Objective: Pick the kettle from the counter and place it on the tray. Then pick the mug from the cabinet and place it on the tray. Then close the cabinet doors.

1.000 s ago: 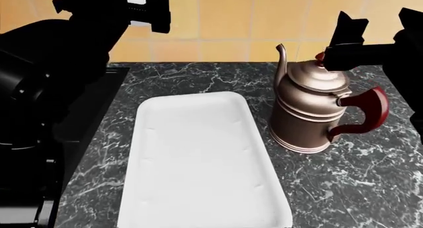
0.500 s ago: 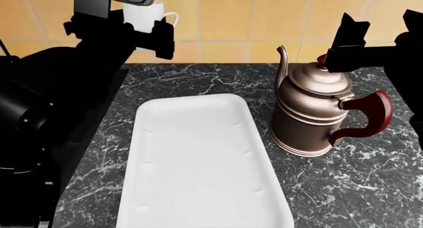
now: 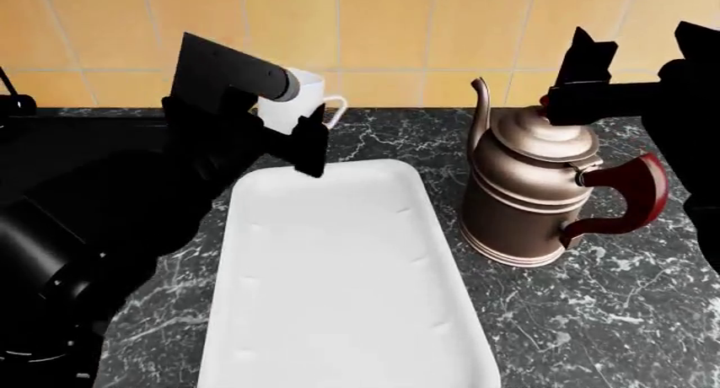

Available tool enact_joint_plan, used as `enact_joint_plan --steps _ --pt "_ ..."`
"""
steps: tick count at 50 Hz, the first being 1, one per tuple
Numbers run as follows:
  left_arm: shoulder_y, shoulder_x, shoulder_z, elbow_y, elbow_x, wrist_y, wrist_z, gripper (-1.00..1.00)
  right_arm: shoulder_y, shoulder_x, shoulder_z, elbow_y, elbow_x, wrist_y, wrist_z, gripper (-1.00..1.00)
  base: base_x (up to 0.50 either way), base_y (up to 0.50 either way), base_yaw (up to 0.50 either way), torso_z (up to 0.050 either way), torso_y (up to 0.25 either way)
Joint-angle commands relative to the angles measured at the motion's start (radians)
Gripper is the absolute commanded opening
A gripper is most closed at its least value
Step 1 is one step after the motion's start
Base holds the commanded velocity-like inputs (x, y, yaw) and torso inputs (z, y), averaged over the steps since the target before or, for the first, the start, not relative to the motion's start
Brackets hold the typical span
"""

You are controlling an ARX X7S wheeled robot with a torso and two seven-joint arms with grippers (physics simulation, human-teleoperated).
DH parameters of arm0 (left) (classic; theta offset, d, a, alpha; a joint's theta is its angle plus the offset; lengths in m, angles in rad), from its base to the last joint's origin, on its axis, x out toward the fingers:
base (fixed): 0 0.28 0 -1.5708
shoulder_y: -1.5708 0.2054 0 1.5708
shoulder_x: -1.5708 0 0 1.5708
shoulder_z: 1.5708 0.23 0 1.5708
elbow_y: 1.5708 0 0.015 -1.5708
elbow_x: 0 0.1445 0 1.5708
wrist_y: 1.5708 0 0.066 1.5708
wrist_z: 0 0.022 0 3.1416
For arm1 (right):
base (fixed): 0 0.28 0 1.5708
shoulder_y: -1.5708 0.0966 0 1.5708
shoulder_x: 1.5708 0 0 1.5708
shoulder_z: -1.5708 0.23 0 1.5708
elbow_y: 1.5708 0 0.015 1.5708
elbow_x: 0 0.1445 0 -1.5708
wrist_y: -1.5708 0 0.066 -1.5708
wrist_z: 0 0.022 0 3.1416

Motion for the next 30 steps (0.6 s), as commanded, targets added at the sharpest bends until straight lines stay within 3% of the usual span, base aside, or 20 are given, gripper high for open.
enact_joint_plan --steps 1,30 --pt "0.062 -0.001 -0.001 0.023 -0.027 0.036 0.019 -1.00 -0.010 -0.001 -0.012 0.002 -0.019 -0.013 -0.013 1.00 0.00 0.00 0.00 0.000 0.000" --pt "0.142 -0.011 0.040 -0.027 -0.007 0.085 0.052 -1.00 -0.031 0.000 -0.030 0.011 -0.048 -0.043 -0.032 1.00 0.00 0.00 0.00 0.000 0.000"
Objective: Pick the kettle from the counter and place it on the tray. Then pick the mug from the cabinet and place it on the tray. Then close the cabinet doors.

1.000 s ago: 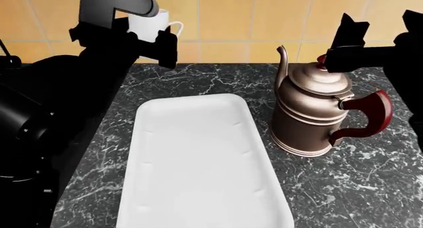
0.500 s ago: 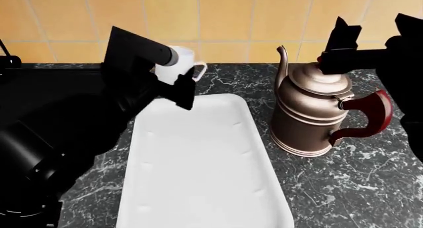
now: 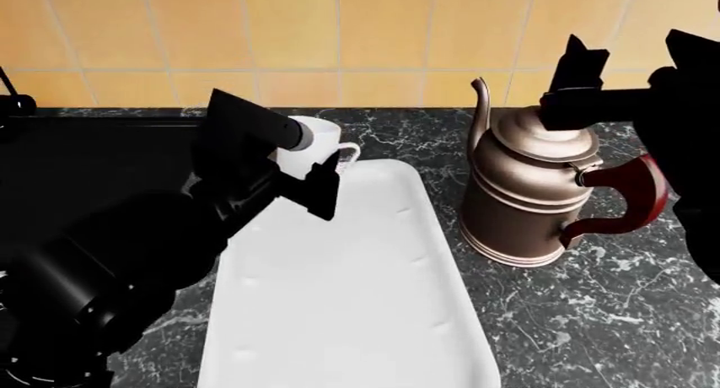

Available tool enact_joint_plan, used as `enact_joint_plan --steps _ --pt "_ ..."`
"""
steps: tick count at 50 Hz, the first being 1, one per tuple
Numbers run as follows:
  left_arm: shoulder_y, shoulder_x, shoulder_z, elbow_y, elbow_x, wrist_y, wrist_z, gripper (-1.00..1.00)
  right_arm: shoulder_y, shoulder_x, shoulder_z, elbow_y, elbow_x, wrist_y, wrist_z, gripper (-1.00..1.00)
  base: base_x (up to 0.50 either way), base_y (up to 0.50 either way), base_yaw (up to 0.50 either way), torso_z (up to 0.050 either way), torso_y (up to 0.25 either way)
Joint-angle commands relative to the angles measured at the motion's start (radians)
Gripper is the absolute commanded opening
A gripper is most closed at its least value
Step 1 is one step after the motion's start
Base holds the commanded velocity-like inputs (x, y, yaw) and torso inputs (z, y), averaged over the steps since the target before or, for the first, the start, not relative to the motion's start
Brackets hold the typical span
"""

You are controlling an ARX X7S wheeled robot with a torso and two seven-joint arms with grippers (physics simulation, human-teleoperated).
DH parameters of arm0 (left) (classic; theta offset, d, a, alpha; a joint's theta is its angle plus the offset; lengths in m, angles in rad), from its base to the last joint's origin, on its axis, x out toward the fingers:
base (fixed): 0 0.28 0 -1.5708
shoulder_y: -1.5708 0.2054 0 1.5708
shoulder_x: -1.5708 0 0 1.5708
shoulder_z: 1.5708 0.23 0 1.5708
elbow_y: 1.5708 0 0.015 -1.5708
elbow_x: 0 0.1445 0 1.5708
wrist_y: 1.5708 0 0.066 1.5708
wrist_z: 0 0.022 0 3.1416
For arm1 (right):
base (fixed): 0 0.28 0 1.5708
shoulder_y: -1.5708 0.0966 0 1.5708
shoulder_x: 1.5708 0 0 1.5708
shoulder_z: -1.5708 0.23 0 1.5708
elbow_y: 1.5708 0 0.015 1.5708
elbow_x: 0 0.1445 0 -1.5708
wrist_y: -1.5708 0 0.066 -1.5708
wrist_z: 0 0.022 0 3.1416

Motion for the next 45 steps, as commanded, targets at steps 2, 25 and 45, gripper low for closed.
enact_joint_plan --steps 2,25,45 --pt "0.027 -0.010 0.007 -0.005 -0.007 0.015 0.004 -1.00 -0.004 -0.002 -0.010 0.005 -0.011 -0.011 -0.007 1.00 0.00 0.00 0.00 0.000 0.000" --pt "0.071 -0.029 0.027 -0.041 0.008 0.049 0.029 -1.00 -0.012 -0.004 -0.025 0.013 -0.027 -0.028 -0.016 1.00 0.00 0.00 0.00 0.000 0.001" --pt "0.067 -0.031 0.034 -0.069 -0.001 0.037 0.037 1.00 -0.013 -0.002 -0.035 0.015 -0.033 -0.038 -0.018 1.00 0.00 0.00 0.00 0.001 0.000"
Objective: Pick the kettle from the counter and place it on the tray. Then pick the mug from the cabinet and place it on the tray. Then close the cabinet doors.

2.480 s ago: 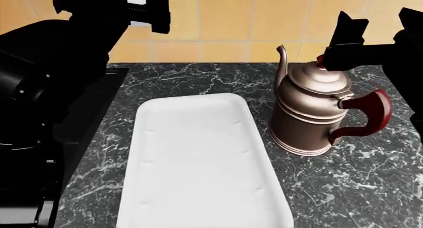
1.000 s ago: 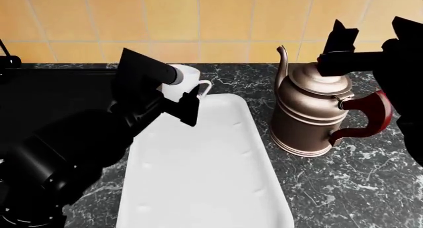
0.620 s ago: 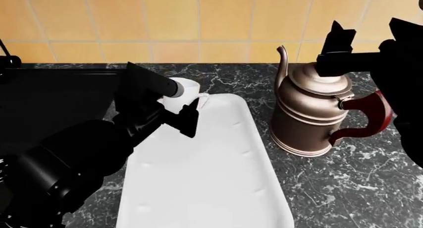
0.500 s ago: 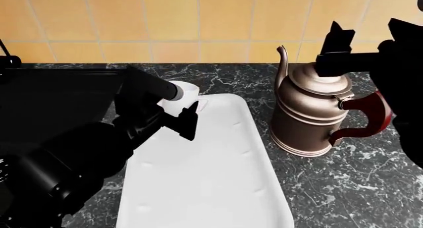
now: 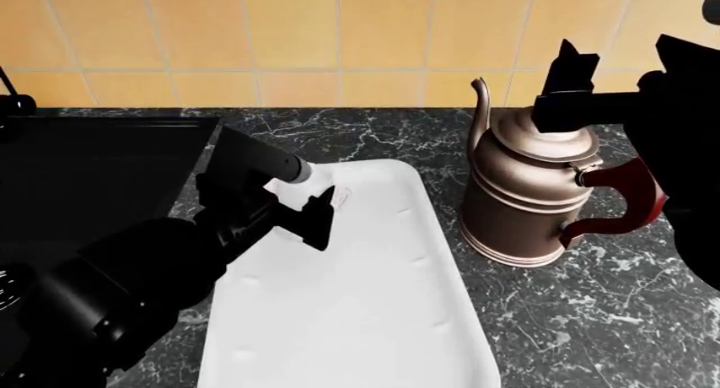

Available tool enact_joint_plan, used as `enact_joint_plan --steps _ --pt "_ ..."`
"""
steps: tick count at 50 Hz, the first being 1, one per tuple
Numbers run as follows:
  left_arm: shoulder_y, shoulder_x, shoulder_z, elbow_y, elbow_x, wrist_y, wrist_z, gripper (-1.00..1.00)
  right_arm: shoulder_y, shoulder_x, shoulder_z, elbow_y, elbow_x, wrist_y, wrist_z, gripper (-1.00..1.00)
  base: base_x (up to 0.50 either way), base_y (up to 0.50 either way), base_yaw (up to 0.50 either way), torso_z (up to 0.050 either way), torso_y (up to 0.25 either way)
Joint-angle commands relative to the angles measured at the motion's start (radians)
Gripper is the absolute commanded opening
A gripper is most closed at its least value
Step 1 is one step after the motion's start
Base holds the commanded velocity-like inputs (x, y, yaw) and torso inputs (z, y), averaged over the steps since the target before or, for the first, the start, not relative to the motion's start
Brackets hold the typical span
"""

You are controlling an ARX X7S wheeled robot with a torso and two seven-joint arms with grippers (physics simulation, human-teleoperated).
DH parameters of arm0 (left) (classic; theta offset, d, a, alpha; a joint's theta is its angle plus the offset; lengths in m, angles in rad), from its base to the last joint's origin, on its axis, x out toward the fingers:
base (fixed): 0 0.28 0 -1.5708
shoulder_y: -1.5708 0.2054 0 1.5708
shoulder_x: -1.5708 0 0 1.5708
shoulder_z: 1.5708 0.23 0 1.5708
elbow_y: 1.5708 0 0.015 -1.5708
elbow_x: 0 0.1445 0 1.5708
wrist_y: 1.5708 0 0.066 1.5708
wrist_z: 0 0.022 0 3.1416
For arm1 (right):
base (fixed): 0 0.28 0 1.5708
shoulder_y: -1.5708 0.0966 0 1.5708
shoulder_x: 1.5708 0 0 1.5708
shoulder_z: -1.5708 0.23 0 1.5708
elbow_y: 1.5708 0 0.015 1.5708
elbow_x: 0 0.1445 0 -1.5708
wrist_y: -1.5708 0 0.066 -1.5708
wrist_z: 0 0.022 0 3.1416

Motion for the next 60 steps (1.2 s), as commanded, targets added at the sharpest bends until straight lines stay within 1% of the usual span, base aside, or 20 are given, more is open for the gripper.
enact_joint_plan --steps 1,17,26,39,43,45,51,55,60 --pt "-0.006 -0.001 -0.005 -0.011 -0.014 -0.006 -0.006 1.00 -0.001 0.000 -0.007 0.002 -0.006 -0.007 -0.003 1.00 0.00 0.00 0.00 0.000 0.000" --pt "-0.019 -0.003 -0.020 -0.017 -0.027 -0.007 -0.010 1.00 -0.002 0.005 -0.007 0.003 -0.002 -0.013 -0.002 1.00 0.00 0.00 0.00 0.000 0.000" --pt "-0.123 -0.013 -0.135 0.055 -0.140 -0.074 -0.045 1.00 0.005 0.008 -0.003 0.000 0.012 -0.011 0.007 1.00 0.00 0.00 0.00 0.000 0.000" --pt "-0.231 -0.016 -0.234 0.098 -0.230 -0.133 -0.108 1.00 0.017 0.025 0.012 -0.011 0.056 0.001 0.033 1.00 0.00 0.00 0.00 0.000 0.000" --pt "-0.258 -0.019 -0.275 0.118 -0.260 -0.151 -0.149 1.00 0.025 0.051 0.028 -0.028 0.117 0.027 0.061 1.00 0.00 0.00 0.00 0.000 0.000" --pt "-0.267 -0.019 -0.299 0.145 -0.284 -0.172 -0.188 1.00 0.028 0.067 0.035 -0.034 0.159 0.044 0.080 1.00 0.00 0.00 0.00 0.000 0.000" --pt "-0.282 -0.037 -0.345 0.239 -0.353 -0.229 -0.266 1.00 0.026 0.151 0.056 -0.054 0.315 0.098 0.145 1.00 0.00 0.00 0.00 0.000 0.000" --pt "-0.278 -0.050 -0.367 0.276 -0.387 -0.246 -0.289 1.00 0.002 0.219 0.088 -0.072 0.409 0.107 0.175 1.00 0.00 0.00 0.00 0.000 0.000" --pt "-0.259 -0.063 -0.374 0.285 -0.386 -0.241 -0.292 1.00 -0.061 0.311 0.161 -0.088 0.471 0.112 0.152 1.00 0.00 0.00 0.00 0.000 0.000"
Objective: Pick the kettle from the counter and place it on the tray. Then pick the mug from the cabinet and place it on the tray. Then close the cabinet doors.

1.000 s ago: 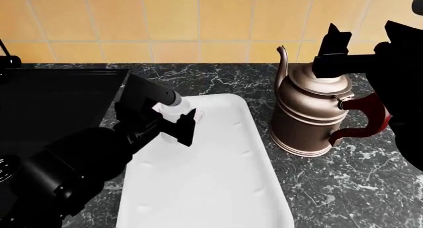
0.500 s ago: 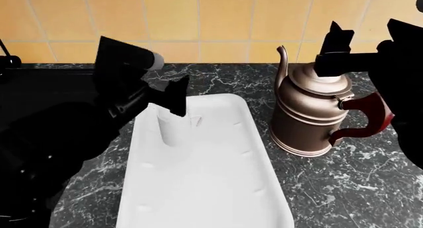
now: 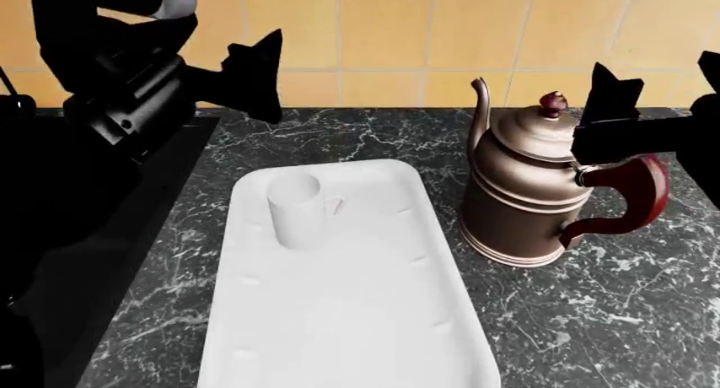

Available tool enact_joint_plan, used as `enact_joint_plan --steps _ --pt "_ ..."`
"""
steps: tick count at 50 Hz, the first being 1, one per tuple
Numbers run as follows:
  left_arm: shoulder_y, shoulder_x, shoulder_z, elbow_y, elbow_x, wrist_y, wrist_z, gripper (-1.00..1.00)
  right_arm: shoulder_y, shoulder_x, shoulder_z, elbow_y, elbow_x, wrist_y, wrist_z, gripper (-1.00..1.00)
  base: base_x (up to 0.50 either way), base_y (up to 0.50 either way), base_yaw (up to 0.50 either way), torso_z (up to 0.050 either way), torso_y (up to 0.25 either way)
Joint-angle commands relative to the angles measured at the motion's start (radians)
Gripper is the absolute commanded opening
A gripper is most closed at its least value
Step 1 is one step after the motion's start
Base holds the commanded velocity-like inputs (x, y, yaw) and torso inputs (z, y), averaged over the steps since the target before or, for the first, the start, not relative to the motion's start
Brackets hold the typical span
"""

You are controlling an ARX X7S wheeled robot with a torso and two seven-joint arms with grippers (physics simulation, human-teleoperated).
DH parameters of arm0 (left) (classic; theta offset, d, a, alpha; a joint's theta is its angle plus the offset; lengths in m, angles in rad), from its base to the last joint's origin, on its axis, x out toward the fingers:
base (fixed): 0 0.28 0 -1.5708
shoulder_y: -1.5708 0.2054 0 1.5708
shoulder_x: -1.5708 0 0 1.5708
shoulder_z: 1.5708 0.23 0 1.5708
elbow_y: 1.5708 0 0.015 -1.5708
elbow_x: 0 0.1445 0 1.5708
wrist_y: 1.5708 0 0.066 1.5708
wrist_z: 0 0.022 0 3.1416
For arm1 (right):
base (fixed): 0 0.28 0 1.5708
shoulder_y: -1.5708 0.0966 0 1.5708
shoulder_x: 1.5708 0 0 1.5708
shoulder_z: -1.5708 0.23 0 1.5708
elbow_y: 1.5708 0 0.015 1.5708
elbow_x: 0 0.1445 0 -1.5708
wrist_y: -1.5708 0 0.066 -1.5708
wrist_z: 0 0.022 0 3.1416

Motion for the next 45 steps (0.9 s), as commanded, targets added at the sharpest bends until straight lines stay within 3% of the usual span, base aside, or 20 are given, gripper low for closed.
enact_joint_plan --steps 1,19,45 --pt "-0.001 -0.025 -0.053 0.069 -0.059 -0.035 -0.060 1.00 -0.080 0.164 0.109 -0.032 0.177 0.035 0.019 1.00 0.00 0.00 0.00 0.000 0.000" --pt "0.056 -0.040 -0.057 0.078 -0.054 -0.001 -0.039 1.00 -0.211 0.306 0.238 -0.005 0.227 0.108 -0.123 1.00 0.00 0.00 0.00 0.000 0.000" --pt "0.082 -0.052 -0.052 0.070 -0.047 0.021 -0.032 1.00 -0.286 0.259 0.240 -0.033 0.153 0.123 -0.195 1.00 0.00 0.00 0.00 0.000 0.000"
